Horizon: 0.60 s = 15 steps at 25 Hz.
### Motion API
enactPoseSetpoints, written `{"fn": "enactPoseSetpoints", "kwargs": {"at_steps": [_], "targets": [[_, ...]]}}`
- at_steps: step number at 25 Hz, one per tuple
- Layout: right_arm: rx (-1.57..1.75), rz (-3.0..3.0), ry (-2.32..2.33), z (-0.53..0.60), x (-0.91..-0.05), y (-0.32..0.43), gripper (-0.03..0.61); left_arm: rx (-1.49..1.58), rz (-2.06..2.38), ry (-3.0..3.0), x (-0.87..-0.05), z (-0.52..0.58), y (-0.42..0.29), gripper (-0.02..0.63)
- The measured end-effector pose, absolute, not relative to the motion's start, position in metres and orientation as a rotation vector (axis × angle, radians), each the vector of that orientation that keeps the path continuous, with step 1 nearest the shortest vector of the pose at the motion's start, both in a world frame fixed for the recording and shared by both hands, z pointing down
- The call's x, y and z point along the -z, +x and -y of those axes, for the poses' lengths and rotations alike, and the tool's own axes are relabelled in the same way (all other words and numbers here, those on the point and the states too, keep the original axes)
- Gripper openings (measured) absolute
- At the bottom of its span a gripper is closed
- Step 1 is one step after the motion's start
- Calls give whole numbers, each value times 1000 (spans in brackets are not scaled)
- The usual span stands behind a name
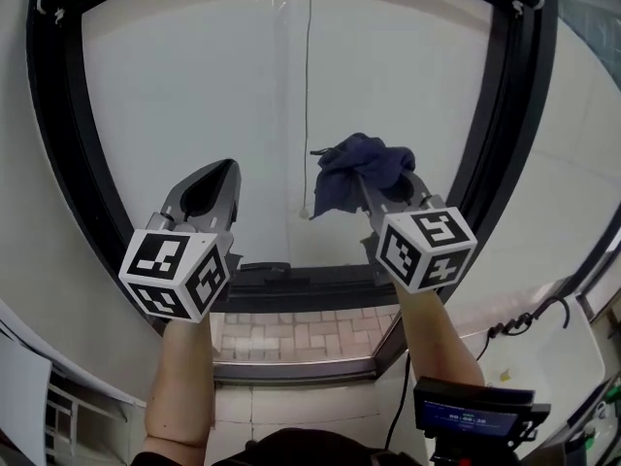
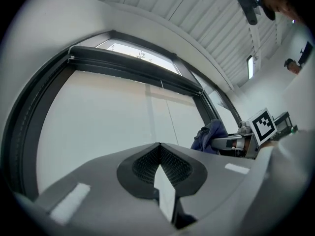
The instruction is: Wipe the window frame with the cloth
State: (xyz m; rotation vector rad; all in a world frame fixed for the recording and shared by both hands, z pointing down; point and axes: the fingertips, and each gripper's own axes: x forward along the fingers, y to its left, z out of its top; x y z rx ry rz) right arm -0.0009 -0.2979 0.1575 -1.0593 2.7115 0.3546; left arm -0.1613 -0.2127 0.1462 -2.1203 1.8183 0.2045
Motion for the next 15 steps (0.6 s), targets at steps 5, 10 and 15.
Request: {"fn": "enactPoseSetpoints", "kwargs": {"at_steps": [5,10,15], "targets": [[-236,-2750,-1131,299,-254,-13,55,-156,-1879,-2206,-245,214,-188,-6],[-113,-2795,-1170,300,-317,-15,55,-51,-1878,-2317,-306,221,-187,-6],[-119,-2851,-1155,288,-362,-23,55,-3,-1858,-2388,-360,217,-182,-6]]}}
